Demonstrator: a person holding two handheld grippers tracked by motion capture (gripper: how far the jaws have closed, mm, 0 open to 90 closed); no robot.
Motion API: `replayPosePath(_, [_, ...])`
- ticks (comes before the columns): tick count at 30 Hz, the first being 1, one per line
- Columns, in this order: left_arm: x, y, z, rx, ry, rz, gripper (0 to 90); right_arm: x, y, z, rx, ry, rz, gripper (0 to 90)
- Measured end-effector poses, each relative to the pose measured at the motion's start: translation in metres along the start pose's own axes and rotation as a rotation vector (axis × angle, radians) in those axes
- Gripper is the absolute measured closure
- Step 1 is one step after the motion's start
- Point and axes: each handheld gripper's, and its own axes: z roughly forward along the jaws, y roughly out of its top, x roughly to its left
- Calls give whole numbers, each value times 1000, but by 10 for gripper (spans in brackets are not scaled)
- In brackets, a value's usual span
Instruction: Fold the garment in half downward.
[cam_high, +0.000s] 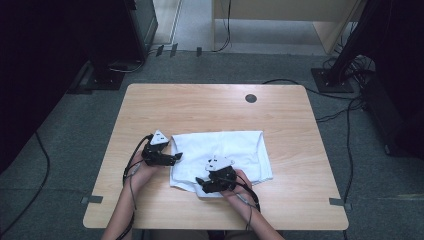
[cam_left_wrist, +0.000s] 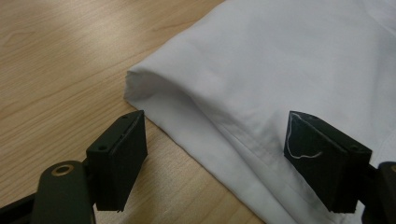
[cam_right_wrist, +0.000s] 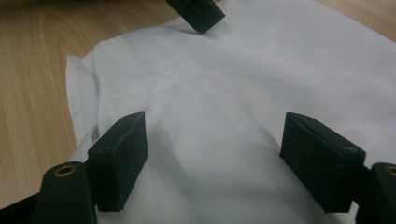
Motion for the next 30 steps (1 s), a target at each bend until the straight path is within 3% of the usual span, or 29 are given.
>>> replayPosePath(4, [2,0,1,-6,-1,-5,212,2,-2,3,15,-13,-19,234])
replayPosePath(9, [3,4,5,-1,-8,5,212,-3,-2,6,37,20,20,235])
replayPosePath(21, [15,19,19,-1,-14,9,212,-5,-2,6,43,30,34,236])
replayPosePath(27, [28,19,18,-40,-1,-42,212,-5,-2,6,43,33,34,241])
replayPosePath(30, [31,18,22,-39,-6,-41,212,-5,-2,6,44,34,37,244])
